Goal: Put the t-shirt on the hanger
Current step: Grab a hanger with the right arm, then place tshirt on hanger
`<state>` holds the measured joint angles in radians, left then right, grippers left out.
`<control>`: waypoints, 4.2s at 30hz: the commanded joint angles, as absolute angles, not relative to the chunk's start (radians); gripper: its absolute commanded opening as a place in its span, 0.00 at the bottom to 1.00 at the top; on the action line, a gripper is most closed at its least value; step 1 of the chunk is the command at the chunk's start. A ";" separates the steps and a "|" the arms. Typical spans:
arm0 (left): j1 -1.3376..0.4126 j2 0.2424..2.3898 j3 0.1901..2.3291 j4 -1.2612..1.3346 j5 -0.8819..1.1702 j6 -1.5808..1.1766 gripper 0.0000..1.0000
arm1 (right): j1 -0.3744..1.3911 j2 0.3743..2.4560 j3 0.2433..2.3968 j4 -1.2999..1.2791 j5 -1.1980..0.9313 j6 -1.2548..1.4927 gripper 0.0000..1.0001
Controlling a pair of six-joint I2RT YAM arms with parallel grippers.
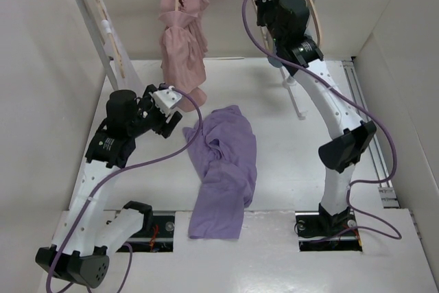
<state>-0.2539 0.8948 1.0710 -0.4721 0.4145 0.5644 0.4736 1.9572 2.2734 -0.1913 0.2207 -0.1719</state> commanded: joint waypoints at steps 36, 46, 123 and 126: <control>-0.577 1.112 0.885 -0.454 0.451 0.661 0.32 | 0.752 1.060 1.097 -0.087 0.367 -0.088 0.00; -0.606 1.287 0.827 -0.028 0.215 0.359 0.50 | 0.799 0.855 0.925 -0.302 0.474 0.095 0.00; -0.483 1.658 1.460 -0.569 0.377 0.279 0.00 | 1.019 0.854 1.091 -0.772 0.308 0.325 0.00; -0.494 1.658 1.460 -0.578 0.405 0.279 0.00 | 1.019 0.864 1.068 -0.713 0.299 0.347 0.00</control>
